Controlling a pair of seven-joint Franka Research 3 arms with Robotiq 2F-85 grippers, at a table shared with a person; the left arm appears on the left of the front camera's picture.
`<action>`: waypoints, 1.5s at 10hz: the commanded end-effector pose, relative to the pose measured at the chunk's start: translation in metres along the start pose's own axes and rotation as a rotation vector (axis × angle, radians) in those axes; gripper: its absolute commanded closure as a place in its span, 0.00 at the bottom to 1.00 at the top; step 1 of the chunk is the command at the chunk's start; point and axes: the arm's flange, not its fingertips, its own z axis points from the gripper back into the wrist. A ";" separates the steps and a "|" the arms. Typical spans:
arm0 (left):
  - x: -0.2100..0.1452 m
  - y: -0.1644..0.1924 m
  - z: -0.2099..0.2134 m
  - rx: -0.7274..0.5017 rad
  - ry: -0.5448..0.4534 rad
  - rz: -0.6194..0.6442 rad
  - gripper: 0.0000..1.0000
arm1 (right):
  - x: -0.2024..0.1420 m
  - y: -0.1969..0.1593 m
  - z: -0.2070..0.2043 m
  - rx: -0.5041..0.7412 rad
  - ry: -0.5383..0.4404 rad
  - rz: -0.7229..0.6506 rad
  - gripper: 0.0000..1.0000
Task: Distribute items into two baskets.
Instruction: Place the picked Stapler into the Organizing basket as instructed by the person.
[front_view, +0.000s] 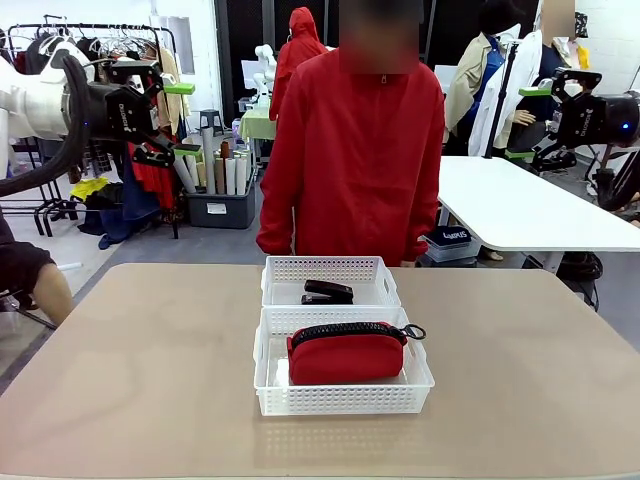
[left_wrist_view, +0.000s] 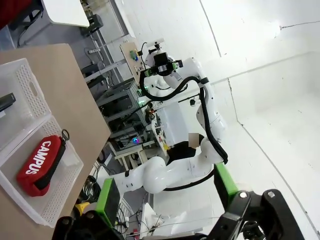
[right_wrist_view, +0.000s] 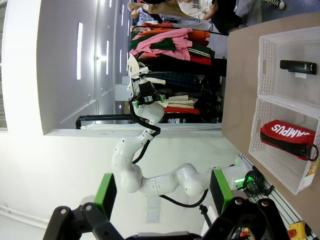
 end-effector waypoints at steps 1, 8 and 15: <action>0.000 -0.001 -0.002 0.006 -0.014 -0.008 0.00 | -0.002 0.002 -0.003 -0.003 -0.010 0.004 0.00; 0.000 0.000 0.000 0.000 0.000 0.000 0.00 | -0.002 0.002 -0.003 -0.003 -0.010 0.004 0.00; 0.000 0.000 0.000 0.000 0.000 0.000 0.00 | -0.002 0.002 -0.003 -0.003 -0.010 0.004 0.00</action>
